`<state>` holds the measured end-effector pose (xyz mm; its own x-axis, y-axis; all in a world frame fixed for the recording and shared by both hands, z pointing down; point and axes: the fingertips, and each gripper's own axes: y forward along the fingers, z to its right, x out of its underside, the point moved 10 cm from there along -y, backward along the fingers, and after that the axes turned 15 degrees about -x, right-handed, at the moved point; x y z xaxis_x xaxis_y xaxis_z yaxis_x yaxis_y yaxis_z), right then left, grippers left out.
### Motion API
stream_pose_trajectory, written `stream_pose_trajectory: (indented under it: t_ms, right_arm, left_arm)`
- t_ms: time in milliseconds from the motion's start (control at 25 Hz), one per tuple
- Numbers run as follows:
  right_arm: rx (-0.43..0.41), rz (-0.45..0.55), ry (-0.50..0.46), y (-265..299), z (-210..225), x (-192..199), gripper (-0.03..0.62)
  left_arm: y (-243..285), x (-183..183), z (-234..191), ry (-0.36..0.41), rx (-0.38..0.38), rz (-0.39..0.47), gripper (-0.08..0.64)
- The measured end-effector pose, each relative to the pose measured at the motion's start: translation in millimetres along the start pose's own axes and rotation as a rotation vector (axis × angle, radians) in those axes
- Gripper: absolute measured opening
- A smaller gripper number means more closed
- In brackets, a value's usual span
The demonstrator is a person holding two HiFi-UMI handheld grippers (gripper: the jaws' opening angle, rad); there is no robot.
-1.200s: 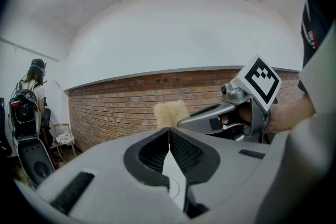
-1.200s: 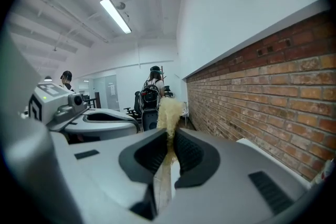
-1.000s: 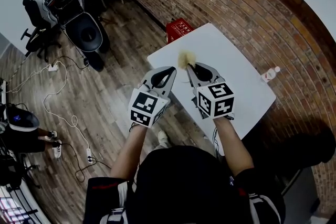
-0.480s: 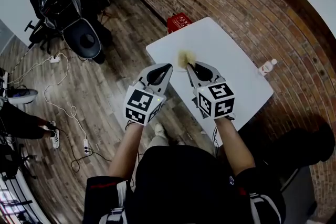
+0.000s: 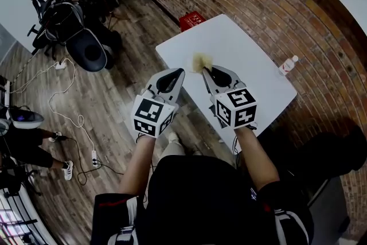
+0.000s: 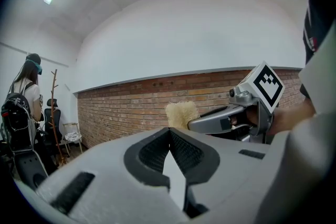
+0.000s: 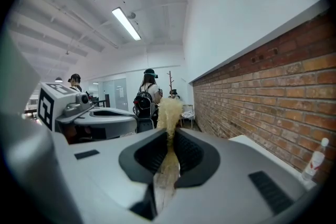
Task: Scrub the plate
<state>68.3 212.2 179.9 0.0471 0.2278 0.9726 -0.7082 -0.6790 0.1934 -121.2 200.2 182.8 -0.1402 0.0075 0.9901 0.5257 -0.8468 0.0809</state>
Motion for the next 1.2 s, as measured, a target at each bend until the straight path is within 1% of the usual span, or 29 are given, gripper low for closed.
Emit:
stream_pose_trajectory:
  t_ms: [200,440,720,920,1200]
  right_arm:
    - [-0.006,0.011,0.009,-6,-1,0,0.038]
    - [-0.011,0.008,-0.003,-9,-7,1,0.038]
    - [-0.013,0.035,-0.015,-8,-14,-3,0.038]
    - [-0.015,0.045,-0.006,-6,-18,-2,0.038]
    - [-0.010,0.045,-0.004,-7,-17,1,0.038]
  left_arm:
    - [-4,-4,-1,-0.002,-0.001,-0.005,0.020]
    - [-13,-4,1,0.003,-0.007,0.004,0.020]
    - [-16,-9,0,0.036,0.005,0.000,0.020]
    - [-18,-8,-3,0.022,0.006,-0.002,0.020]
    - [-19,-4,-1,0.029,0.011,-0.003,0.020]
